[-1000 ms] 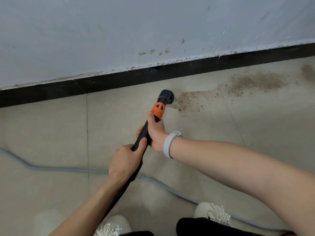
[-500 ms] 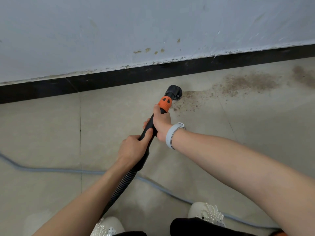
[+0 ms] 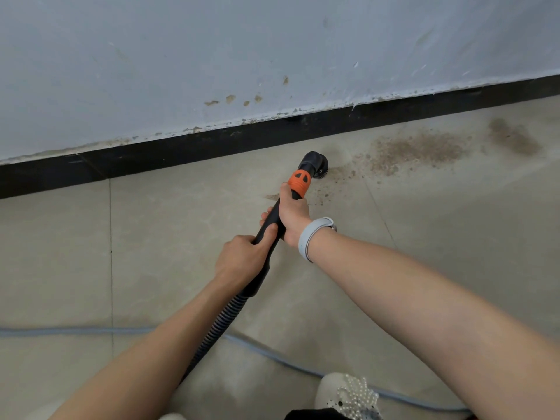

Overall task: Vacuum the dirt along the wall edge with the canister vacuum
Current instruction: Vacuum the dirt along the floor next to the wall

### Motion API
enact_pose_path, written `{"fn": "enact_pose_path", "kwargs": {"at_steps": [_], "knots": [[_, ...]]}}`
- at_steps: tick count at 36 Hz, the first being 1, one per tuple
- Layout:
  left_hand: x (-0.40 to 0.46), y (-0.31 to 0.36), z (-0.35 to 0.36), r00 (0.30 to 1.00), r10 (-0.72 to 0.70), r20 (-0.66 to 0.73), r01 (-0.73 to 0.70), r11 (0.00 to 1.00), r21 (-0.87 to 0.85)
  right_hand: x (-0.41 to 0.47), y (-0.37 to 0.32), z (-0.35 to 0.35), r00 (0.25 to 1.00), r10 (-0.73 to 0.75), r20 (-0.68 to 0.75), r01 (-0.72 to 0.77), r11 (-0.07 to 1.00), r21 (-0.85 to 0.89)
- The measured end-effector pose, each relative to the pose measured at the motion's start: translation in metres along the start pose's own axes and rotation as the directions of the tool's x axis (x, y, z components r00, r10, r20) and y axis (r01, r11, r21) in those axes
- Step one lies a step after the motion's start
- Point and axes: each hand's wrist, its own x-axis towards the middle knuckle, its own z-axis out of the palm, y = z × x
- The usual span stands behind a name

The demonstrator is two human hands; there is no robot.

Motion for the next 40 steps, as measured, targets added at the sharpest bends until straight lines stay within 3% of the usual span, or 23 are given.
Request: {"fn": "enact_pose_path", "kwargs": {"at_steps": [14, 22, 30, 40], "knots": [[0.025, 0.048, 0.029, 0.984, 0.116, 0.136, -0.121, 0.992, 0.032, 0.035, -0.032, -0.048, 0.995, -0.044, -0.094, 0.044, 0.999, -0.002], [0.035, 0.066, 0.032, 0.978, 0.161, 0.135, -0.171, 0.983, 0.072, 0.039, -0.048, -0.055, 0.987, -0.072, -0.145, 0.073, 0.997, 0.003], [0.012, 0.034, 0.014, 0.991, 0.131, 0.007, -0.131, 0.985, 0.11, 0.015, -0.024, -0.038, 0.999, -0.009, -0.035, 0.013, 0.992, 0.125], [-0.019, -0.043, -0.039, 0.992, 0.019, -0.123, -0.007, 0.995, 0.096, -0.024, 0.027, 0.035, 0.988, 0.07, 0.139, -0.079, 0.995, 0.066]]}}
